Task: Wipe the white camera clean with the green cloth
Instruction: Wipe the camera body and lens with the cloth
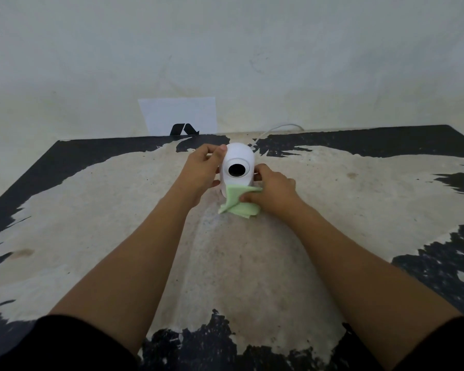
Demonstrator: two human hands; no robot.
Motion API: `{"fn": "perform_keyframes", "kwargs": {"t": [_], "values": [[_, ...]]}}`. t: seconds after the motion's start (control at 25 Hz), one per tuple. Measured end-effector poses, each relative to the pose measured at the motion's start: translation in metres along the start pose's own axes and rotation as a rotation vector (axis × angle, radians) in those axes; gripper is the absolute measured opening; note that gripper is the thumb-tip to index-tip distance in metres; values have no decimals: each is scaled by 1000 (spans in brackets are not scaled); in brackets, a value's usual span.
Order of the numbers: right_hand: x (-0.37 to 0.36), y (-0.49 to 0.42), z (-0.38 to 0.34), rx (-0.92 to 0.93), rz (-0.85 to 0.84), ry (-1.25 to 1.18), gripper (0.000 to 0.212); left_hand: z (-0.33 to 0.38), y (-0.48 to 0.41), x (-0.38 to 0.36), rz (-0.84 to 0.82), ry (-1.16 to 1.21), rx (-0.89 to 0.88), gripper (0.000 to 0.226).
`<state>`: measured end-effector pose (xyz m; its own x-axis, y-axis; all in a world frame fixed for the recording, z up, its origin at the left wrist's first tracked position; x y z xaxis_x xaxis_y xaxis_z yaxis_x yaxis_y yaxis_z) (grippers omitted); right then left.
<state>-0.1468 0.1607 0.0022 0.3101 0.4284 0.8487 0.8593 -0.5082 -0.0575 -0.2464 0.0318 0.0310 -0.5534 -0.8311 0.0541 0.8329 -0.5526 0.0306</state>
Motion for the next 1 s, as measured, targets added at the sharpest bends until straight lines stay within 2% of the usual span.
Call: {"fn": "perform_keyframes", "kwargs": {"t": [0.12,0.2,0.36,0.48,0.6,0.8,0.88,1.0], "values": [[14,-1,8,37,20,-89,38,-1,-1,-1,-6,7,5,20],[16,0,8,40,66,-92,36,0,-1,0,-4,17,-4,20],[-5,7,4,-31,65,-25,65,1,2,-2,-9,23,-12,21],[-12,11,-8,-99,135,79,85,4,2,1,7,-23,-41,23],[-12,13,-13,-154,192,24,90,5,1,1,5,-48,-56,27],[-6,7,-6,-32,35,148,78,4,1,-1,-7,-6,-42,21],[0,0,-3,5,-35,167,66,3,2,0,-12,14,-36,20],[9,-6,2,50,-45,124,38,4,2,0,-16,8,-37,21]]}}
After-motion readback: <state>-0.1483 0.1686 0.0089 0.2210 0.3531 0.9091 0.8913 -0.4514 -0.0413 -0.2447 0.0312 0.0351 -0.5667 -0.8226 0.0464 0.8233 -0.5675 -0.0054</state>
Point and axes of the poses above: each hand's wrist, its own y-axis away from the middle knuckle, its own x-axis out of the back of the hand, z = x × y, the point moved 10 cm from there along -y, towards the middle knuckle, and after that the axes turned 2 degrees about y, right-handed, at the moved point
